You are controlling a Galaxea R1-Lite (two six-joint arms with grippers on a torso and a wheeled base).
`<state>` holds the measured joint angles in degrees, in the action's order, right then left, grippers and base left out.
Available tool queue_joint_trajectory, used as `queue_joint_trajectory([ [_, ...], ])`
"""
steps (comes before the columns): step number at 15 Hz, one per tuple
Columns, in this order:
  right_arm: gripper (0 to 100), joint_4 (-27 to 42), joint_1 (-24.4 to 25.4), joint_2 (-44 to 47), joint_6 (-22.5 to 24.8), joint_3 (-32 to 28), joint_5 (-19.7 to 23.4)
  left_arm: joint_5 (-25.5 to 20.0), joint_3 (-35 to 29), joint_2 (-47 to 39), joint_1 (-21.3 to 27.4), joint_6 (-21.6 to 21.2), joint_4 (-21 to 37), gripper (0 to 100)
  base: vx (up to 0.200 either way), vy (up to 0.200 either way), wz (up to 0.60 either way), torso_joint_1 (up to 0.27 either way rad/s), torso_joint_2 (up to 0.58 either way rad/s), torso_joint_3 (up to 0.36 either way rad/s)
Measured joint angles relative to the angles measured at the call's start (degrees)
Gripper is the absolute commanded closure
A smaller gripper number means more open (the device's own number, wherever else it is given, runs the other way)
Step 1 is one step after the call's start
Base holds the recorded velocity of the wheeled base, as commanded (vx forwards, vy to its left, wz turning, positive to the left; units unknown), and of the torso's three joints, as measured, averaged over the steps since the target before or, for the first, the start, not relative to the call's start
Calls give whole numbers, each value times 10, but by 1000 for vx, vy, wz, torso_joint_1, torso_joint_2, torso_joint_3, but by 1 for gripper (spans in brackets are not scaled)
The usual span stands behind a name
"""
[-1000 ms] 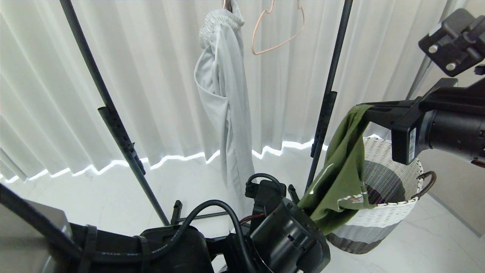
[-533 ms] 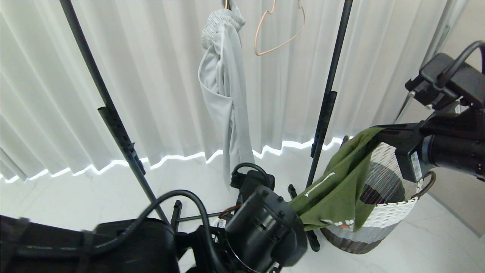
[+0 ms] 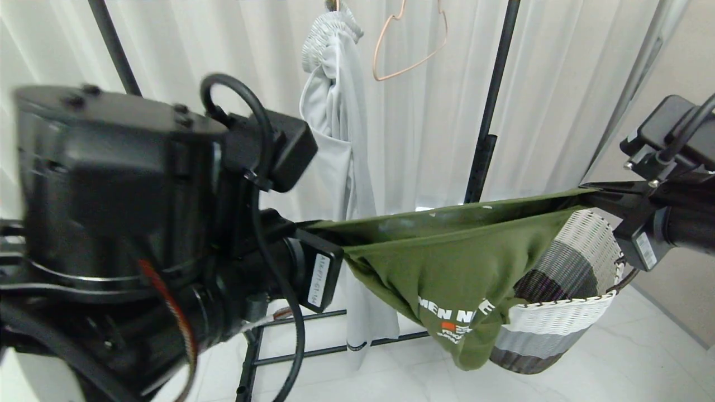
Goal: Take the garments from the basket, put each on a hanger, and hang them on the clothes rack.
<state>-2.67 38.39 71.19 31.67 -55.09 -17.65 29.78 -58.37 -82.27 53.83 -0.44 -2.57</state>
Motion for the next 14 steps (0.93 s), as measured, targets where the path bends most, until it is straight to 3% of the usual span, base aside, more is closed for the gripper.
queue_joint_trajectory([
  [6, 100, -172, -45, -12, 128, 88, 3, -2, -34, 42, -6, -19, 0, 100, 0, 0, 0, 0, 0, 0],
  [9, 100, -198, -49, -11, 138, 105, 7, -1, -38, 45, -5, -19, 0, 100, 0, 0, 0, 0, 0, 0],
  [14, 100, -201, -47, -10, 136, 105, 6, 0, -39, 45, 7, -18, -1, 100, 0, 0, 600, 5, 3, 3],
])
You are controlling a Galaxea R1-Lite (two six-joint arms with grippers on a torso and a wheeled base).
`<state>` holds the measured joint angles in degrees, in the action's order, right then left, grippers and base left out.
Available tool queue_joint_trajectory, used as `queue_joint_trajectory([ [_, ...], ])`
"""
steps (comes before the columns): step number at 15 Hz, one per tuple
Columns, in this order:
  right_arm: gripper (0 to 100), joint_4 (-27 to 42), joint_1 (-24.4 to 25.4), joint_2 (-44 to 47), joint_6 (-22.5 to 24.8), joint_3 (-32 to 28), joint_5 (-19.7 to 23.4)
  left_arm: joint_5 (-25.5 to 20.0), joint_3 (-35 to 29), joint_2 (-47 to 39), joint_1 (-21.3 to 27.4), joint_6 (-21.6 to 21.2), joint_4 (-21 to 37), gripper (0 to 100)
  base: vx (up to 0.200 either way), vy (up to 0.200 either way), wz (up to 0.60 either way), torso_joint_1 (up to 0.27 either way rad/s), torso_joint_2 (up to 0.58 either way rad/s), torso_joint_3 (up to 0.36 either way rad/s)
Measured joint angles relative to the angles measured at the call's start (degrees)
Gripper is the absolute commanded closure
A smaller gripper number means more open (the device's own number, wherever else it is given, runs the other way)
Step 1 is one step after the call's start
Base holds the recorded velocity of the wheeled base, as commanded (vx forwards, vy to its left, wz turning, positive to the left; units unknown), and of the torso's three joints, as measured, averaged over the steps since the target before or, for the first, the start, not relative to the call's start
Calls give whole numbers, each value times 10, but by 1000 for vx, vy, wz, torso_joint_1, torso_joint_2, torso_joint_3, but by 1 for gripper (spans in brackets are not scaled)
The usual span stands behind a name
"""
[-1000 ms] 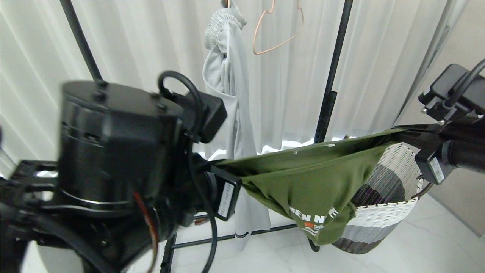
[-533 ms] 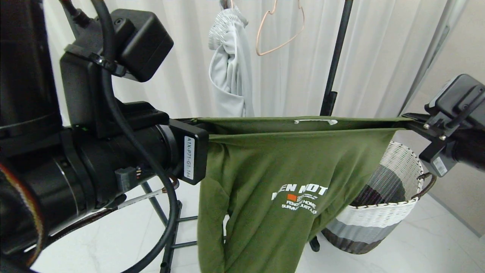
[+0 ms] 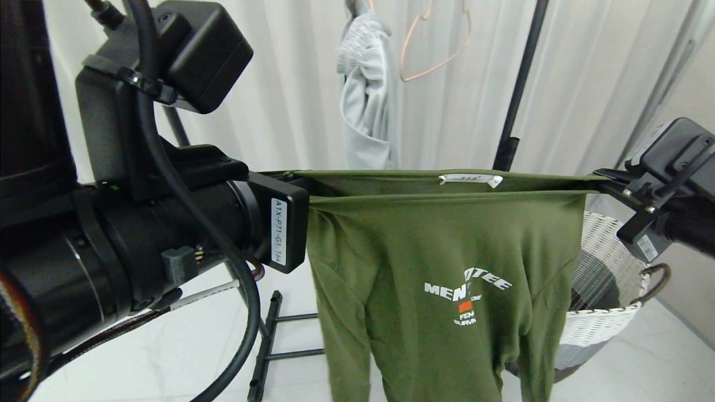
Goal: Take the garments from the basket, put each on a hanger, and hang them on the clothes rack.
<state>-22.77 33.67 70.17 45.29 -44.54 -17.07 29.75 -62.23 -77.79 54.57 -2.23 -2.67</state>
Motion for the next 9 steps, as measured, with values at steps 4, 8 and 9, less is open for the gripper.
queue_joint_trajectory([
  [4, 100, 0, 0, 0, -3, 2, 0, -2, 4, -1, 2, 0, -1, 100, 0, 0, 300, 2, 2, 2],
  [8, 100, 0, -2, -1, -84, 1, -1, -3, 7, -2, 2, -11, -3, 100, 0, 0, 0, 0, 0, 0],
  [9, 100, 5, -3, -2, -110, -4, -2, -3, 7, -3, 2, -23, -5, 100, 0, 0, 0, 0, 0, 0],
])
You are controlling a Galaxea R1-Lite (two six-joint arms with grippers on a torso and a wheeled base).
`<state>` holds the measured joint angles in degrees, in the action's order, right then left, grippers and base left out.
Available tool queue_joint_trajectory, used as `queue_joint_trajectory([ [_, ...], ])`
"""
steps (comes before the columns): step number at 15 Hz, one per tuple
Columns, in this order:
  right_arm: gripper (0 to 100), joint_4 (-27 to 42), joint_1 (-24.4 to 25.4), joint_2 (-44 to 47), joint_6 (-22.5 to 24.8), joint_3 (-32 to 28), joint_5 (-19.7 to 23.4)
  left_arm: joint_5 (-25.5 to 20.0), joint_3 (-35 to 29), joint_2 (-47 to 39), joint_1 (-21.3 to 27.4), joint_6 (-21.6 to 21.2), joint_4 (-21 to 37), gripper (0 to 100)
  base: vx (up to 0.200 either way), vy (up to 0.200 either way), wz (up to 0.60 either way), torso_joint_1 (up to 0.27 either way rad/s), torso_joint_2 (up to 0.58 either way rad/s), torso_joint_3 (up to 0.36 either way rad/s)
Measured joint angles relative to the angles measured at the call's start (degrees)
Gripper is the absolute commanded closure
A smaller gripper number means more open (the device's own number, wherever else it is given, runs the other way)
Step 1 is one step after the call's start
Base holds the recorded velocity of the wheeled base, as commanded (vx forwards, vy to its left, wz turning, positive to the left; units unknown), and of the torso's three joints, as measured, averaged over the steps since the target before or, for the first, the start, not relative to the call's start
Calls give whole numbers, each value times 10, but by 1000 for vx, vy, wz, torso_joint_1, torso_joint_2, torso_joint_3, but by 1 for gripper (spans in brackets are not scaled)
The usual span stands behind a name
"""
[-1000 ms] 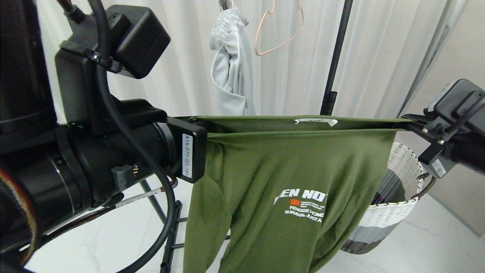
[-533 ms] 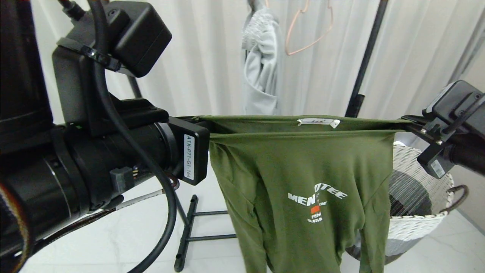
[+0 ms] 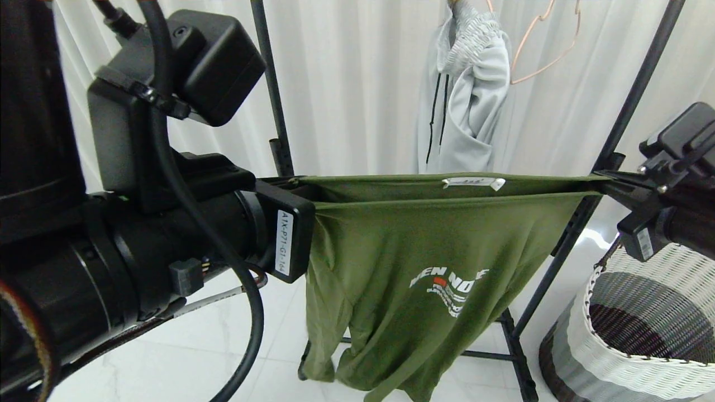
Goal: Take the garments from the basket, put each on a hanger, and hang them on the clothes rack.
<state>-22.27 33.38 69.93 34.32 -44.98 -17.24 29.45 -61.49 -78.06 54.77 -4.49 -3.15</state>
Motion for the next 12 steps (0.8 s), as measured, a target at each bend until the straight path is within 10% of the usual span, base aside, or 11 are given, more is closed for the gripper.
queue_joint_trajectory([
  [5, 100, 117, 3, -8, -113, -97, -2, 4, -62, -17, 0, -11, -2, 100, 0, 0, 0, 0, 0, 0],
  [12, 100, 447, 71, 15, -307, -459, 48, 39, -169, -42, 4, -51, 34, 100, 0, 0, 0, 0, 0, 0],
])
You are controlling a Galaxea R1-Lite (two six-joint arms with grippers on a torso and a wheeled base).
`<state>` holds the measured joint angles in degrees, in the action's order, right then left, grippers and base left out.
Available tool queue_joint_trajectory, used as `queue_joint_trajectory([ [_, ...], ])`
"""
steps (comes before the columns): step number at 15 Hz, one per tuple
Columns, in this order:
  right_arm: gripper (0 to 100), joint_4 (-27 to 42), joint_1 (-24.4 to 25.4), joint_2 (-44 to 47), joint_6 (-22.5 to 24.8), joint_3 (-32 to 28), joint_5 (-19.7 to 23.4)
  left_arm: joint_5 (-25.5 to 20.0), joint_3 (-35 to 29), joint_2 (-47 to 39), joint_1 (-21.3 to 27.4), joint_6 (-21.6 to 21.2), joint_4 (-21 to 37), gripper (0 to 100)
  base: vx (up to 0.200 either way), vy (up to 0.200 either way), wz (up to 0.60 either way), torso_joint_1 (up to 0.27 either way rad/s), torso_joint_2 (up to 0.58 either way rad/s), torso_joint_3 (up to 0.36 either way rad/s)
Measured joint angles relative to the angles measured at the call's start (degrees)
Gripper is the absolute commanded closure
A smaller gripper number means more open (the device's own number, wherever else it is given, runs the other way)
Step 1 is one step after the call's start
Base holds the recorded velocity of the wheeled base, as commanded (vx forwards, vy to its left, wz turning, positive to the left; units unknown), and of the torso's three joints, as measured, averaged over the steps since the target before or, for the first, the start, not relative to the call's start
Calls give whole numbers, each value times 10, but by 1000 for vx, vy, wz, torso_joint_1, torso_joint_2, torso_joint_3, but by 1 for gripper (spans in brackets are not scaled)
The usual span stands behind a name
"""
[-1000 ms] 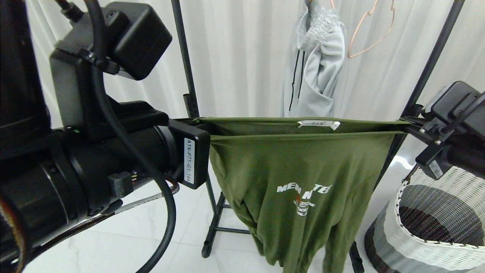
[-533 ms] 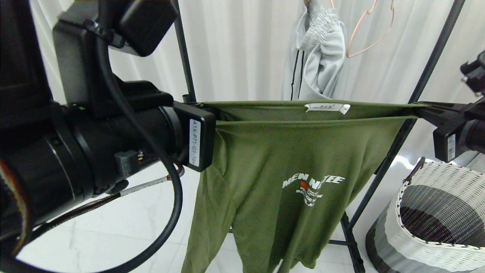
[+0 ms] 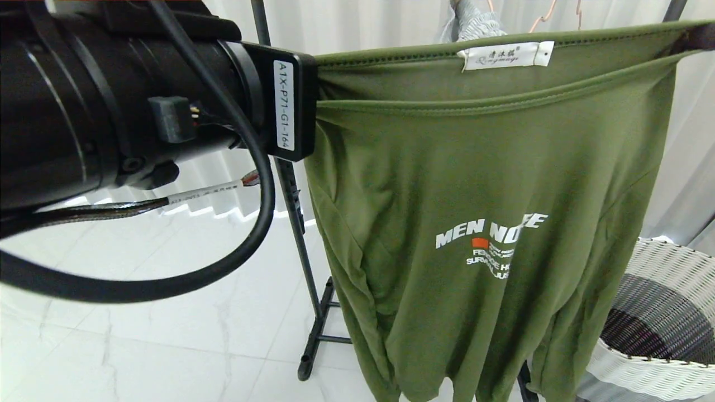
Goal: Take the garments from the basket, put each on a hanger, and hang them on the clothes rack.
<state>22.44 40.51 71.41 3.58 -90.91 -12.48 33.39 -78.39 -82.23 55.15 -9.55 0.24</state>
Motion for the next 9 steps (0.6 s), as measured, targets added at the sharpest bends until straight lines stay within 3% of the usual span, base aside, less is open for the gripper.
queue_joint_trajectory([
  [3, 100, 30, 30, 8, 10, -43, 18, 0, -38, 18, 34, 0, 78, 100, 0, 0, 0, 0, 0, 0],
  [6, 100, 93, 37, -7, 20, -58, 23, 2, -77, 20, 62, -1, 82, 100, 0, 0, 0, 0, 0, 0],
  [9, 100, 205, 68, -47, 22, -90, 82, 3, -131, 1, 72, -2, 74, 100, 0, 0, 0, 0, 0, 0],
])
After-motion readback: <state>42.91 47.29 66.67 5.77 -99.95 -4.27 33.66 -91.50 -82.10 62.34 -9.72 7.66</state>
